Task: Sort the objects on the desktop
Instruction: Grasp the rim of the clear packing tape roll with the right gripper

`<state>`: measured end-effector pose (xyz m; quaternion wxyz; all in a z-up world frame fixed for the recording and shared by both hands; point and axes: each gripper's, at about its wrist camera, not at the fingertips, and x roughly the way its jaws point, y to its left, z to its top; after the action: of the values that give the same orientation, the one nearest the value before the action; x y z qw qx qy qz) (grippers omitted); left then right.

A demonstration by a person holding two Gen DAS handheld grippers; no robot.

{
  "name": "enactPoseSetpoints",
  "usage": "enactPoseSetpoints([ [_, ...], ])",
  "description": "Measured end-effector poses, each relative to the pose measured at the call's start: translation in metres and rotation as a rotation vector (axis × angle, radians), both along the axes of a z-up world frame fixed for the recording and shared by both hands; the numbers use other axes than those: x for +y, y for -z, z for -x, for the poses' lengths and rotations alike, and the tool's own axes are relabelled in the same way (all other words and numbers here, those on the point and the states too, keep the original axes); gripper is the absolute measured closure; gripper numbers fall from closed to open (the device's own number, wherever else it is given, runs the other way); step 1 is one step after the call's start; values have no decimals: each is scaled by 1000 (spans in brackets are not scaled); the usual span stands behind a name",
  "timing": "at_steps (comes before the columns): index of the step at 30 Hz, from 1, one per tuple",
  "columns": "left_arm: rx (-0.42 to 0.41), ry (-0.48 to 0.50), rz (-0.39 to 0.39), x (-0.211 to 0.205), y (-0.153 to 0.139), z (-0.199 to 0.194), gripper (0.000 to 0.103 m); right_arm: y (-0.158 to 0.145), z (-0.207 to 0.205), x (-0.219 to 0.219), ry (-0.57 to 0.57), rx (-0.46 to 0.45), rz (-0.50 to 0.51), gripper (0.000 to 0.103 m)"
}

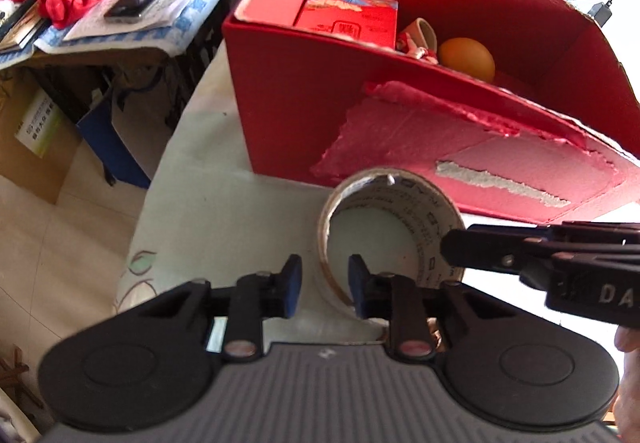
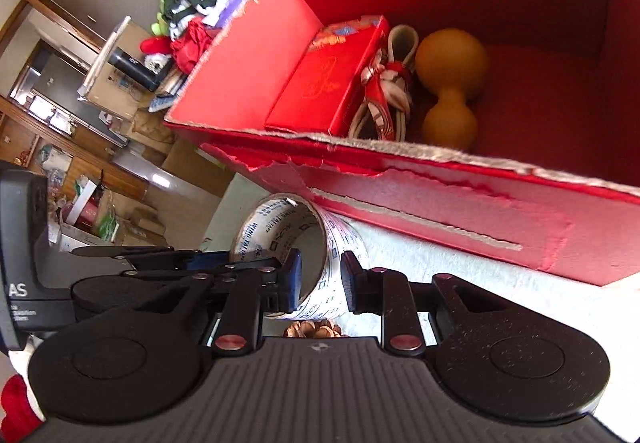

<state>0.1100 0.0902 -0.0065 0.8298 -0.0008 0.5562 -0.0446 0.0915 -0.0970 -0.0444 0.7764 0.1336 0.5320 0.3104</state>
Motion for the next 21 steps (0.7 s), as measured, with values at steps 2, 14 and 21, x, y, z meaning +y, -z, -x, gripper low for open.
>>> enactPoseSetpoints([
  [2, 6, -1, -3, -1, 2, -2, 79, 3, -2, 3, 2, 12, 8, 79],
  [14, -36, 23, -45, -8, -10, 1, 88, 1, -1, 0, 12, 16, 2, 85],
  [21, -145, 33, -97, -15, -46, 26, 89, -26, 11, -3, -27, -72, -44, 86],
])
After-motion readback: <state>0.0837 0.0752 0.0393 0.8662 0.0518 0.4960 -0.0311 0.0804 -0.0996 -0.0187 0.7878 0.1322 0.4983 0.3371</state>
